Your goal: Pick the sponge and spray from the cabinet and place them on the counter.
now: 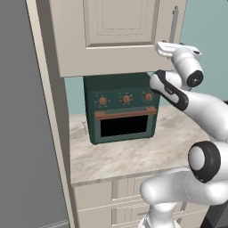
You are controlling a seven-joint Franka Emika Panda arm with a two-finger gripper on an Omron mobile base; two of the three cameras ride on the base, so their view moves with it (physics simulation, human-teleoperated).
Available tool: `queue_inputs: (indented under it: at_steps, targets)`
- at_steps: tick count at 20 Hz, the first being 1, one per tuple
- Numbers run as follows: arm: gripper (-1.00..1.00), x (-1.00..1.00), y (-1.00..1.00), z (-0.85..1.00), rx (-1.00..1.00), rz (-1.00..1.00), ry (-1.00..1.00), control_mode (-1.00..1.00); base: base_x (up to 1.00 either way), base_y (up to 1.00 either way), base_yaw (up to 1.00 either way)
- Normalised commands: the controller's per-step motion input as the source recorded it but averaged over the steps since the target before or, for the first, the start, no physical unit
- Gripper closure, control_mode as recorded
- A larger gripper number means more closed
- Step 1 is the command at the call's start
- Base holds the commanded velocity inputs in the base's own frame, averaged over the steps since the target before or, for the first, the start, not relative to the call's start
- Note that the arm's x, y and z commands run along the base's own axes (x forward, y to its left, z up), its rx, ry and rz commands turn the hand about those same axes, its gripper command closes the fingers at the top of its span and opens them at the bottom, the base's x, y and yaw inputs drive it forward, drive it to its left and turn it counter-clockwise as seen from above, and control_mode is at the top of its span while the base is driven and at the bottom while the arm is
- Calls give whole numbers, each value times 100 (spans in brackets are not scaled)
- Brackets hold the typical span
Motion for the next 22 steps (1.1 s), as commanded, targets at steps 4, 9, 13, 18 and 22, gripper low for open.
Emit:
queue_inputs:
  at_steps: [4, 9, 13, 18, 22]
  targets:
    - [-100, 25, 0, 0, 0, 0, 1, -100, 0, 0, 0]
    - [-100, 28, 0, 0, 0, 0, 3, -100, 0, 0, 0]
    - [-100, 30, 0, 0, 0, 0, 4, -100, 0, 0, 0]
    - [-100, 29, 10, 0, 0, 0, 5, -100, 0, 0, 0]
    - [-100, 27, 12, -1, 0, 0, 6, -100, 0, 0, 0]
